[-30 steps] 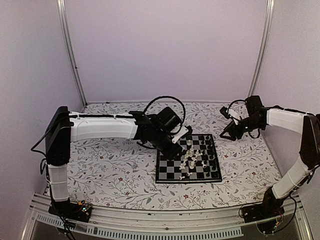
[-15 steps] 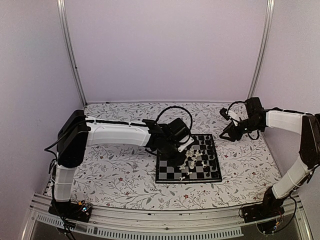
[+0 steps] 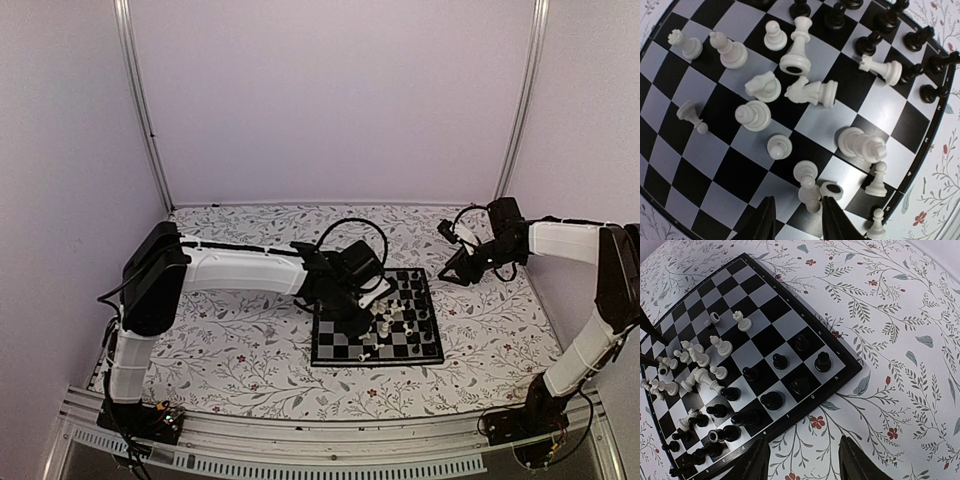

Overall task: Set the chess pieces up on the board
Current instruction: Pick up the chess piece from the chessboard.

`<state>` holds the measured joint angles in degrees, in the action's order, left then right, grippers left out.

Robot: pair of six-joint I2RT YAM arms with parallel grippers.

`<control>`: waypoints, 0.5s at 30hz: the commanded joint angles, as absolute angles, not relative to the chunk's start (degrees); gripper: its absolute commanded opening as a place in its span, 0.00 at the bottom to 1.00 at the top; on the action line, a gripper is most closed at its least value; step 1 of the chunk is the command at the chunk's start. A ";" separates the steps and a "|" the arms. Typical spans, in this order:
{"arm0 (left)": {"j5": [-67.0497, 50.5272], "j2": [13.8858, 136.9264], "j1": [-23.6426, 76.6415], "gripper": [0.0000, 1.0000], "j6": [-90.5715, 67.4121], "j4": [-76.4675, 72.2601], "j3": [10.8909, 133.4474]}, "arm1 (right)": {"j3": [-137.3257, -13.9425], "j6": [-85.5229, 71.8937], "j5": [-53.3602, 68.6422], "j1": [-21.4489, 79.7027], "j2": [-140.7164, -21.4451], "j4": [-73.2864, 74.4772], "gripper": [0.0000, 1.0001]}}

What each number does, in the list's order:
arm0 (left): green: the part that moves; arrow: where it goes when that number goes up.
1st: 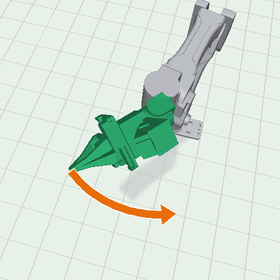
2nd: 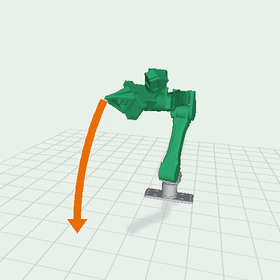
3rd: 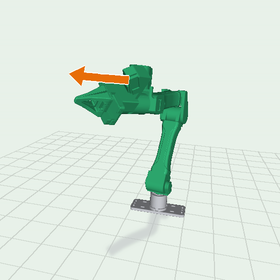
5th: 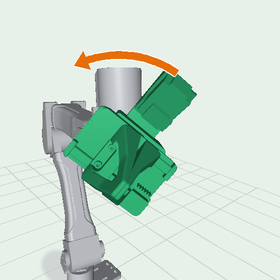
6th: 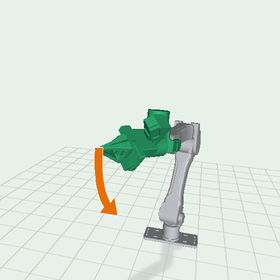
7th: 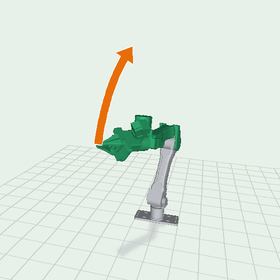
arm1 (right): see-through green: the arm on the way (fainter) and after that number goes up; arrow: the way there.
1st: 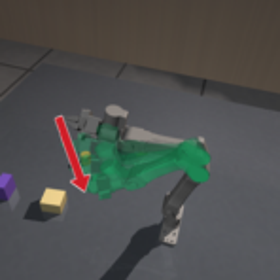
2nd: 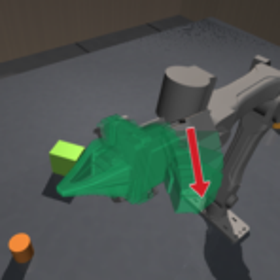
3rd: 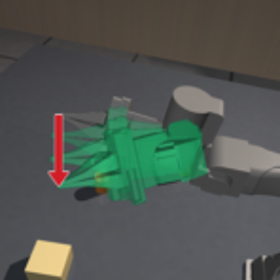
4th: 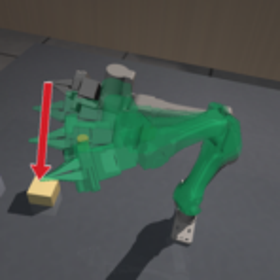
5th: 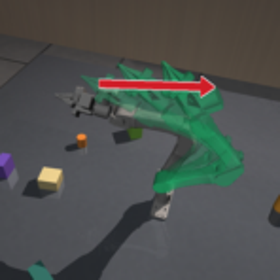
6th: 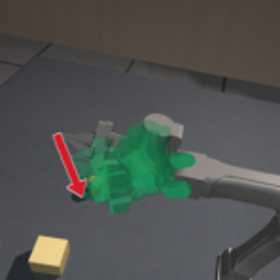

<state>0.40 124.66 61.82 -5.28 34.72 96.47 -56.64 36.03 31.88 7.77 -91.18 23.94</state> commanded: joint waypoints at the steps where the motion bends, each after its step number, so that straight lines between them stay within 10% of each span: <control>1: -2.21 126.49 62.59 0.32 -4.66 35.42 98.38 | -56.53 36.69 31.92 7.97 -92.27 23.38 0.51; 15: -0.18 124.55 62.35 0.07 -3.44 38.59 100.07 | -56.56 36.74 31.81 7.97 -92.84 23.46 0.51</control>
